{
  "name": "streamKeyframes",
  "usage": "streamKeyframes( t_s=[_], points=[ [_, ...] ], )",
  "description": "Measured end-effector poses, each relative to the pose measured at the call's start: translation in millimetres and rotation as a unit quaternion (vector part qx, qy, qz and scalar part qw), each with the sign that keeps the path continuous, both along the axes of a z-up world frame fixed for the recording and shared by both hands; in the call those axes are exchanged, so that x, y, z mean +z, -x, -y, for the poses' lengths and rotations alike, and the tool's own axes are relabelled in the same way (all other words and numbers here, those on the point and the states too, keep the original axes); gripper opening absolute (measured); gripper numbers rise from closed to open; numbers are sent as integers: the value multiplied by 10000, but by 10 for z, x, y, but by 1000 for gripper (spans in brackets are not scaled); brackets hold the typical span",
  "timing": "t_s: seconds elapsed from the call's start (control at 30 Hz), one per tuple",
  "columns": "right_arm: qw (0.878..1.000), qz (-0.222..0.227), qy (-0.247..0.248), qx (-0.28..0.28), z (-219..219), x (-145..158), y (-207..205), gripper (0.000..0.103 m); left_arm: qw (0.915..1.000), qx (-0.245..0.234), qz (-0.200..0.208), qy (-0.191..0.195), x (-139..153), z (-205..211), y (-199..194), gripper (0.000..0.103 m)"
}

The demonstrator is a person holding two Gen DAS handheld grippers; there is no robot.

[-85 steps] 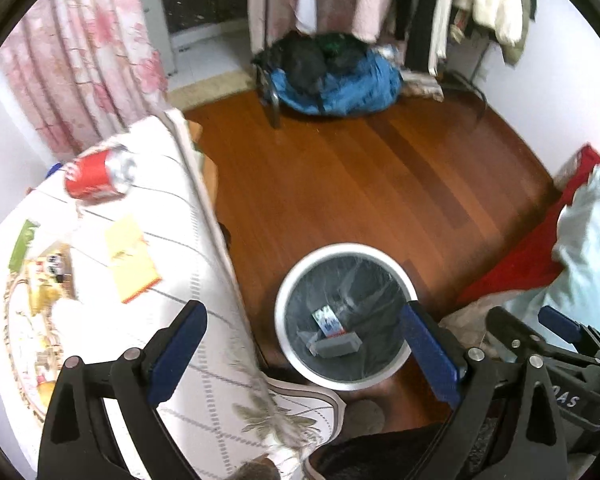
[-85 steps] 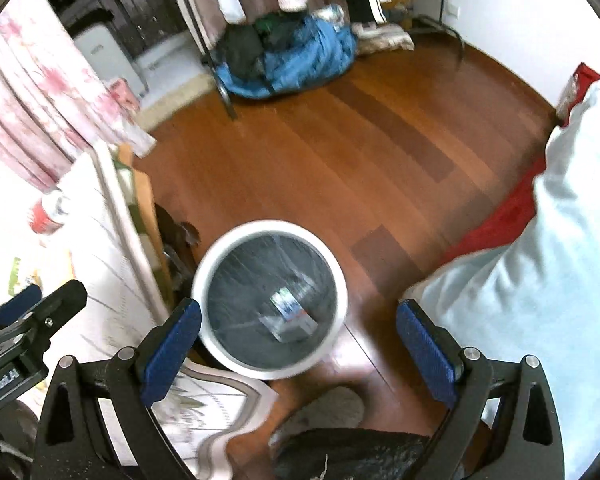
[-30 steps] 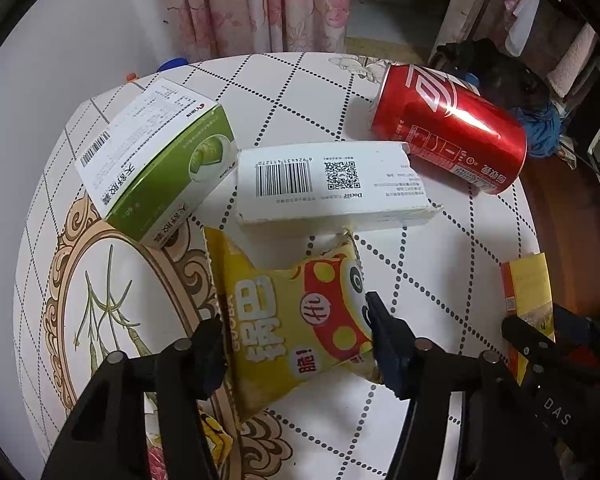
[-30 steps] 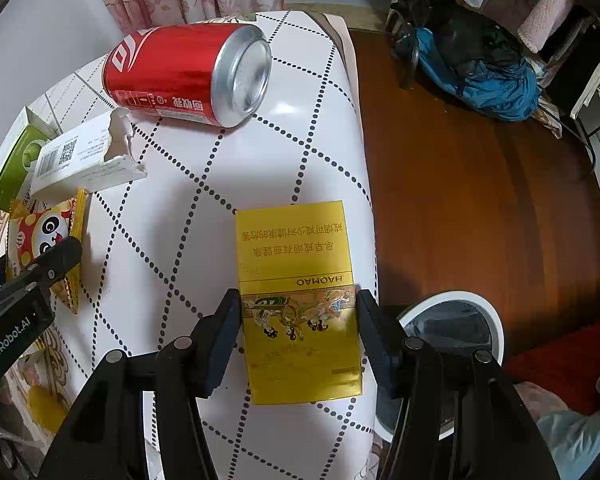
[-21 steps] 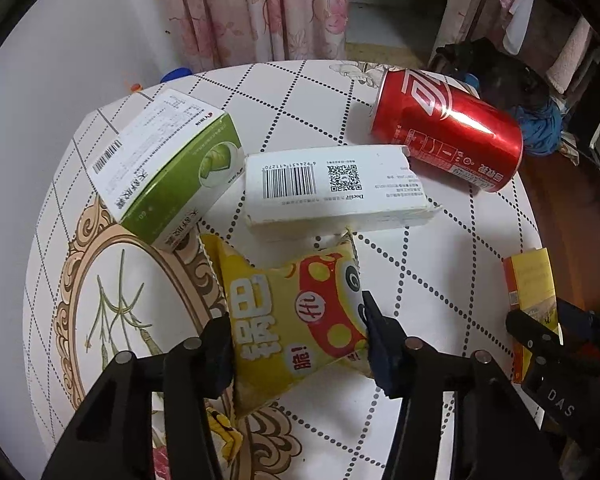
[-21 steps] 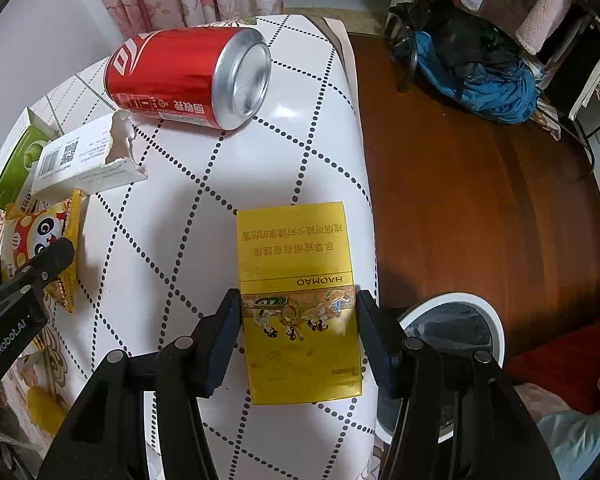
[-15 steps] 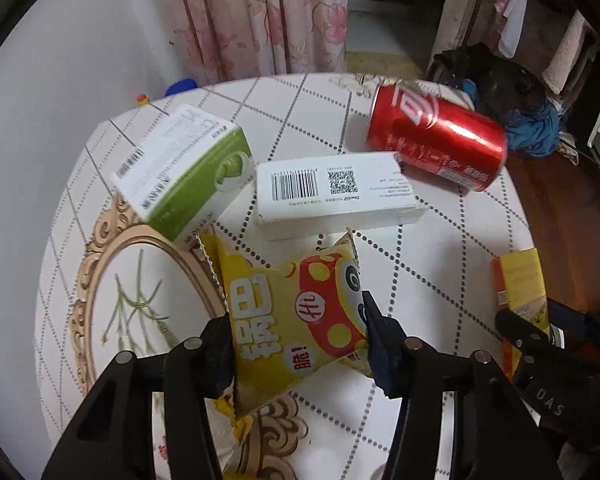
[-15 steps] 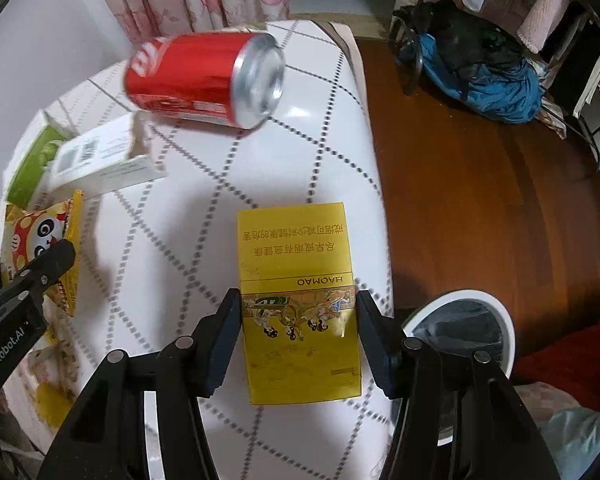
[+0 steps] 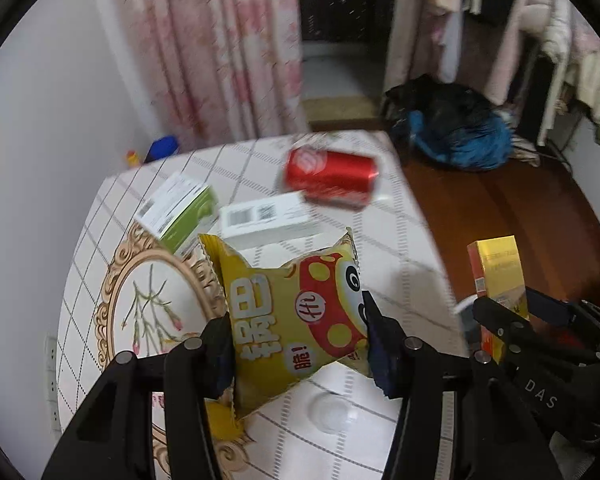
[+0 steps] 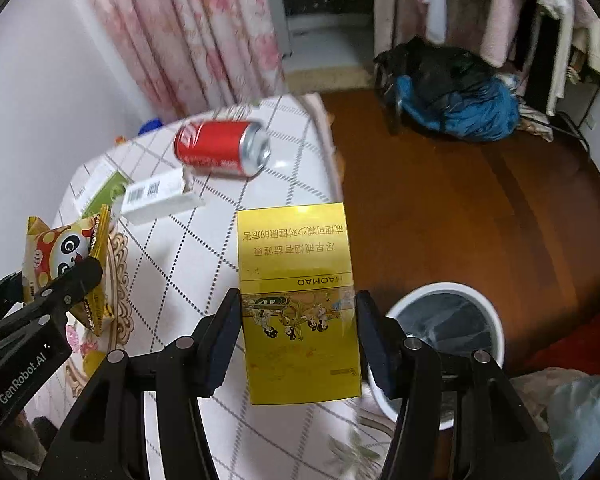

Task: Collect trash
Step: 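Grasp the yellow card box with the right tool while the left tool grasps the yellow snack bag, then carry both items over the bin and open both tools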

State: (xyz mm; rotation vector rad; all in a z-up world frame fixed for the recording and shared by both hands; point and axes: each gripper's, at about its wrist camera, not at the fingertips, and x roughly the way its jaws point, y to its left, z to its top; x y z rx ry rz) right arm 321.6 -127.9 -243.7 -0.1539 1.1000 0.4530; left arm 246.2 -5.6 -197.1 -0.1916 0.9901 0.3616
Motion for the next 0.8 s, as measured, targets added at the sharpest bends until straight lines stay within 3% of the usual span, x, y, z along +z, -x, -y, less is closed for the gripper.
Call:
streamKeyframes(
  t_s=[0.2,0.4,0.63,0.8],
  points=[
    [9987,217,-137,-435,829,329,74,59,9982,-498,298,115,230,545,-77,50],
    [9948,152,-25,-1008,1709,285,36,59,9932,-1064,186,433,84,1195,-377,50],
    [9831,-444,200,-1763,2560,-394,-245,59,9832,-1584,-397,818,-521,1890,-863,50],
    [9737,-956,43,-2067,2889,-977,-462,59,9723,-1802,-881,1200,-1039,2170,-1210,50]
  ],
)
